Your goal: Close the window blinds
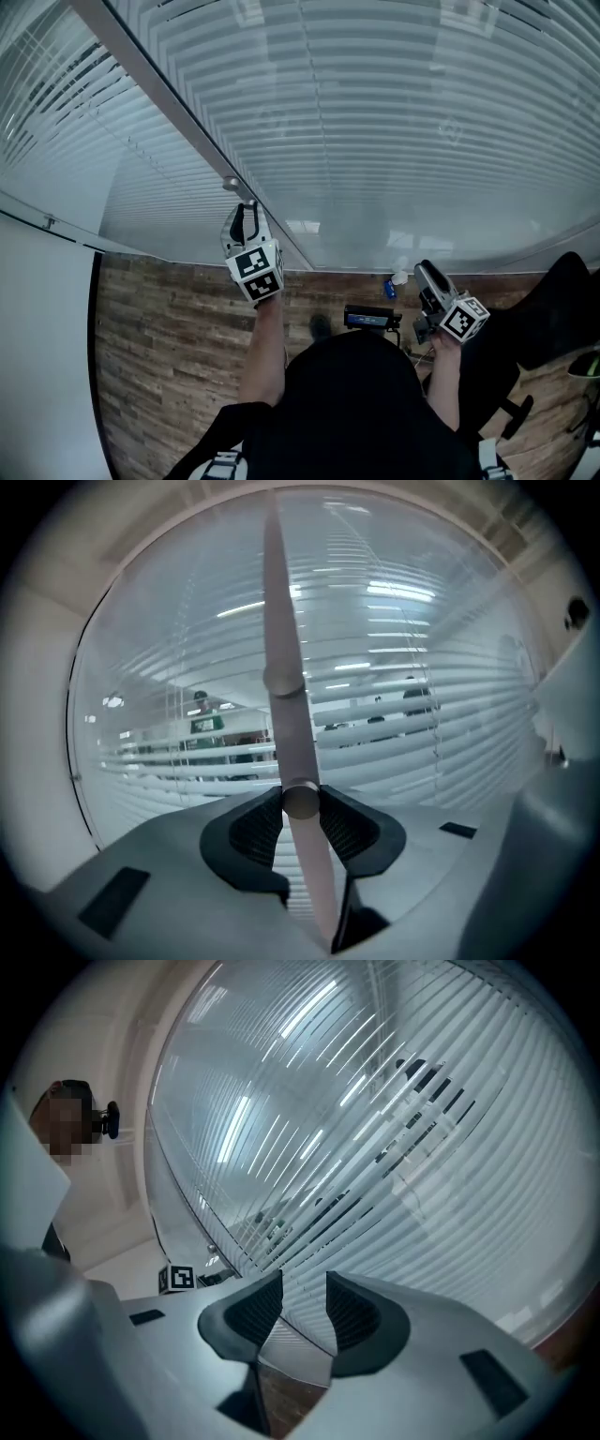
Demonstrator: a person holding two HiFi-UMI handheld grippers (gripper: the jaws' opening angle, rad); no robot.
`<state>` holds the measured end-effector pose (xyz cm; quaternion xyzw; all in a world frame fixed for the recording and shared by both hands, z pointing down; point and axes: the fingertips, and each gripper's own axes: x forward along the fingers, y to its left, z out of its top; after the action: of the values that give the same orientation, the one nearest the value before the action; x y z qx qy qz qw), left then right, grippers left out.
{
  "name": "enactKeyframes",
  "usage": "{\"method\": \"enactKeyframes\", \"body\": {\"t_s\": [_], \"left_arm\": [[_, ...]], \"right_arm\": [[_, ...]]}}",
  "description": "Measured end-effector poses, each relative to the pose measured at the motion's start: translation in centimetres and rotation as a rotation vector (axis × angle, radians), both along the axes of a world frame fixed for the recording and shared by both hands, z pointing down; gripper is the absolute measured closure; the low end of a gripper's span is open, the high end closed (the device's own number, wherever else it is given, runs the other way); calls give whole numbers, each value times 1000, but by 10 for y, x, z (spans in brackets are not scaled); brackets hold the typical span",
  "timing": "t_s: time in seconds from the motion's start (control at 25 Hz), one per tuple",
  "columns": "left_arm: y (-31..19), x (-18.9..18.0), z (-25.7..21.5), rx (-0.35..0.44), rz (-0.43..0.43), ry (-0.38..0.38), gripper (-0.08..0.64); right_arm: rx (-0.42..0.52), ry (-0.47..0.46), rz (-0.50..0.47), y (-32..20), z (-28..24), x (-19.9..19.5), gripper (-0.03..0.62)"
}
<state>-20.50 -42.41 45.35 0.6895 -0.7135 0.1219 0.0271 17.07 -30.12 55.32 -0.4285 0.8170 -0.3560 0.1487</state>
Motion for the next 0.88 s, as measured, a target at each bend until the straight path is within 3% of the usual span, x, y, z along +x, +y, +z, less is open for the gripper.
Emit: {"method": "enactKeyframes", "body": {"t_s": [0.12,0.24,0.32,0.48,0.56,0.72,0.8,0.88], "left_arm": [[-1,3,1,-4,-13,-228,423],[-1,4,1,-4,-11,-285,423],[-1,4,3,-3,3,-199,422],[4,4,7,5,29,217,386],[4,1,3,31,31,324,383],[1,-2,-1,41,24,355,387],[1,-2,1,28,19,314,420],[1,-1,2,12,18,227,422]], "right_arm": [[-1,1,-1,0,1,0,442],[-1,3,0,1,1,0,442],[1,2,0,1,1,0,442],[0,1,2,2,1,2,442],[-2,1,4,2,1,2,442],[-5,1,9,4,2,4,442],[-5,1,10,4,3,4,442],[-4,1,11,4,3,5,442]]}}
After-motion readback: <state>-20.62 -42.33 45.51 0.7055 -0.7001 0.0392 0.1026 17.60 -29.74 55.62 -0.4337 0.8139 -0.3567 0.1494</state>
